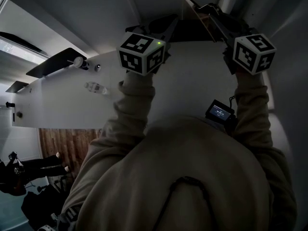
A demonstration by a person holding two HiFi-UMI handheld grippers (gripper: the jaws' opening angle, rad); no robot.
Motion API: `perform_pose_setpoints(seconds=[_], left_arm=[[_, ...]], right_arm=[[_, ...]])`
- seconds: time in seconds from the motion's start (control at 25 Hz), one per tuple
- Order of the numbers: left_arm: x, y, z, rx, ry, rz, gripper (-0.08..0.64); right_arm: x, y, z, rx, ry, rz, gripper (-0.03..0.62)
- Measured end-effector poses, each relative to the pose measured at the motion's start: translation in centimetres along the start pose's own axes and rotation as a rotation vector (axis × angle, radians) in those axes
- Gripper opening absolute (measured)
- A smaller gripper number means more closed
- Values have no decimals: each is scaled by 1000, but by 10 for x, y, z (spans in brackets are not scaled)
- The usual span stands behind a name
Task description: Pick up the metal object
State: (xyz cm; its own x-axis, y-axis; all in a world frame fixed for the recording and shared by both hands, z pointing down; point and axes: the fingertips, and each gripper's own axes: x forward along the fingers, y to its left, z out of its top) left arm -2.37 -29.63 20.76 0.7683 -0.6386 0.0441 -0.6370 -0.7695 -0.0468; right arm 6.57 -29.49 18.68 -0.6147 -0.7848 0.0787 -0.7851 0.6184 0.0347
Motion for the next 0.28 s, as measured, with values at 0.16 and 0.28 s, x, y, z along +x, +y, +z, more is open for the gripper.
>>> perform_pose_setpoints(seconds=[0.16,0.28], left_arm=[[2,-6,5,17,-11,6,-5],[2,-10,9,20,-27,-8,-5]], right_arm=[[-2,3,2,-7,1,-4,43],[-4,6,2,-8,7,-7,43]])
